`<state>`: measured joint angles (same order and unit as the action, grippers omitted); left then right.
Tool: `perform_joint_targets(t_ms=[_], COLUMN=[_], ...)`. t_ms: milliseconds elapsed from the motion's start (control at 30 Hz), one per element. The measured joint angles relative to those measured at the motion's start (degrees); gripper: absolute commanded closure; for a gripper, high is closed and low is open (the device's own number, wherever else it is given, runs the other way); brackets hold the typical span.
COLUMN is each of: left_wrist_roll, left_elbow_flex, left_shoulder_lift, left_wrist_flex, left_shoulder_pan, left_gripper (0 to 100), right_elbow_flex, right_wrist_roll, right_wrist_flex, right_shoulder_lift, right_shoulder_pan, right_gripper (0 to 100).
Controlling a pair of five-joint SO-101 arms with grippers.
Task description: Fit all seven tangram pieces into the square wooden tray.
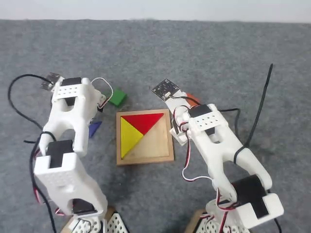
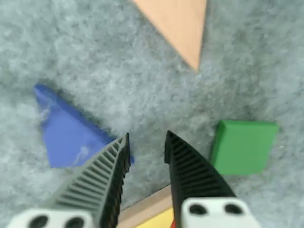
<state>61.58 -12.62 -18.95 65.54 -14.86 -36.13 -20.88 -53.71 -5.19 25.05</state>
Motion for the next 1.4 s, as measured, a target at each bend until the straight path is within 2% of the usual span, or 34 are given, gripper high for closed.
perform_joint_targets(t_ms=[200,333,433,533,800,1133,1400], left_wrist_roll=[-0.79,-2.46,-6.07,-10.11,-17.85,-25.32,-31.3], left_elbow_flex=[1.32,6.07,9.76,11.16,10.46,9.49,-1.58], left_shoulder_lift=[-4.4,-7.74,-10.29,-11.08,-11.16,-11.25,-0.44], left_wrist_flex=[-1.76,2.99,8.09,11.6,18.73,22.77,23.12], left_shoulder_pan=[0.53,0.7,1.23,1.85,1.85,1.85,1.76], left_gripper=[93,93,98,98,98,98,97], right_elbow_flex=[0.0,0.0,0.0,0.0,0.0,0.0,0.0], right_wrist_roll=[0.0,0.0,0.0,0.0,0.0,0.0,0.0], right_wrist_flex=[0.0,0.0,0.0,0.0,0.0,0.0,0.0], right_shoulder_lift=[0.0,0.0,0.0,0.0,0.0,0.0,0.0], right_shoulder_pan=[0.0,0.0,0.0,0.0,0.0,0.0,0.0], right_gripper=[84.3,84.3,84.3,84.3,84.3,84.3,84.3])
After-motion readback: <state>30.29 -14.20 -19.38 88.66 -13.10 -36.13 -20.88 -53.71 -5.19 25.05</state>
